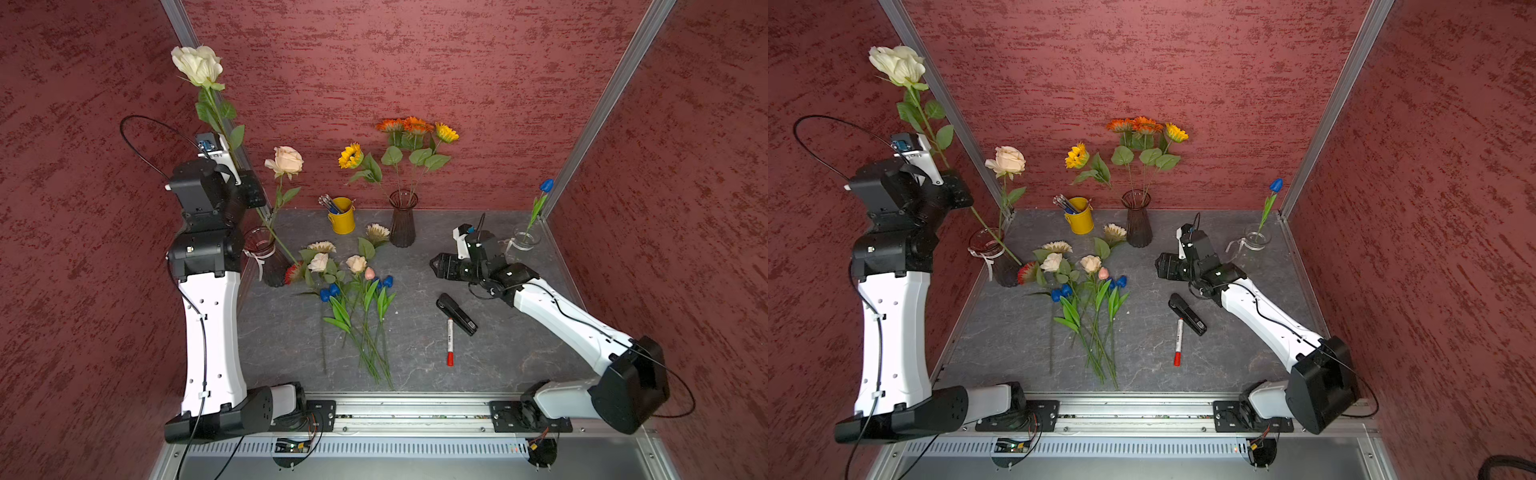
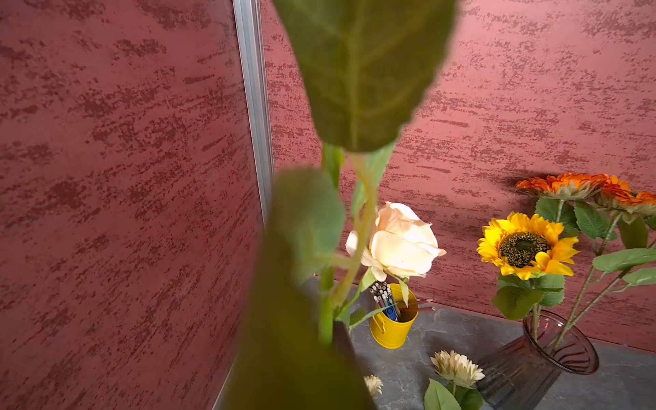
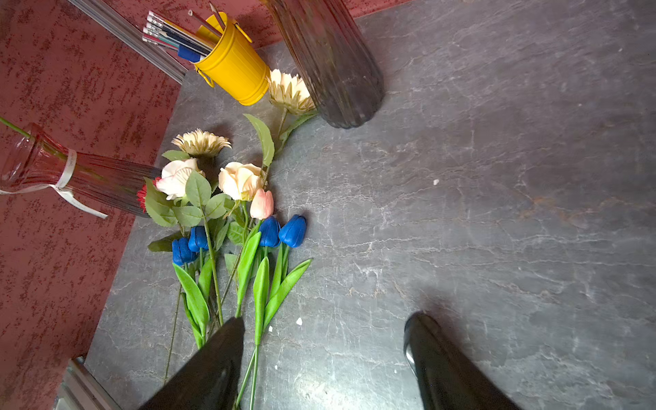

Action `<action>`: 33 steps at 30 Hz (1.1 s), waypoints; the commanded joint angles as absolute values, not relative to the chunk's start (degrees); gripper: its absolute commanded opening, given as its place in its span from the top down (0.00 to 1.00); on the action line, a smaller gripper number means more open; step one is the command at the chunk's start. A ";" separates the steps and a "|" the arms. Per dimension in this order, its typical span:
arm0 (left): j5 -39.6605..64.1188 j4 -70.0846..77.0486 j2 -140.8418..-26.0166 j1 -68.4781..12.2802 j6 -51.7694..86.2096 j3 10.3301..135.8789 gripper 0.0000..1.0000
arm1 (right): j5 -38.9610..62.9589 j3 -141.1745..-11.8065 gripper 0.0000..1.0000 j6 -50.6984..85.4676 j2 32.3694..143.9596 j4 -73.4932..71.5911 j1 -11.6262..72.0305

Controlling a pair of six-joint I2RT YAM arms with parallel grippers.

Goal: Arrange the flowers in different vases according to their variety
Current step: Insert the flower into the vase.

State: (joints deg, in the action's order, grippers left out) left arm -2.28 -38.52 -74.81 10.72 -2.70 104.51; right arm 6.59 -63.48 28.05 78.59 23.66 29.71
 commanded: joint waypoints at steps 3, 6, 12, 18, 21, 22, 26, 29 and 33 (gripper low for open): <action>-5.07 -32.30 -76.51 13.00 -9.69 107.65 1.00 | 6.06 -63.76 0.22 27.77 78.20 23.99 30.15; -3.96 -29.19 -78.13 15.50 -11.24 109.03 1.00 | 6.33 -64.72 0.22 27.55 78.79 24.77 30.15; -0.94 -20.22 -80.59 18.29 -10.90 108.15 1.00 | 6.31 -66.67 0.22 27.42 80.32 25.38 30.15; 1.79 -13.56 -83.17 19.80 -10.90 106.52 1.00 | 6.07 -68.16 0.22 26.98 82.24 26.73 30.15; 2.25 -8.90 -83.32 20.76 -10.94 102.82 1.00 | 6.15 -69.02 0.22 27.23 83.11 27.37 30.14; 2.39 -7.28 -83.23 21.12 -10.98 101.28 1.00 | 6.15 -69.46 0.22 27.25 83.14 27.74 30.14; 3.34 -4.93 -83.80 22.39 -10.39 97.10 1.00 | 6.07 -71.89 0.22 26.99 85.43 29.39 30.15; 3.69 -3.31 -83.42 22.76 -9.34 92.39 1.00 | 5.76 -73.57 0.22 26.69 85.94 30.51 30.15; 3.56 1.29 -82.25 22.70 -7.84 84.30 1.00 | 5.87 -75.61 0.22 26.22 86.91 32.09 30.15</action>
State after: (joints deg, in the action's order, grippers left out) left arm 2.74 -3.75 -83.55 22.50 -9.28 87.94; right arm 6.55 -73.14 27.24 86.26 30.09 29.80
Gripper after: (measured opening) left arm 0.076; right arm 0.779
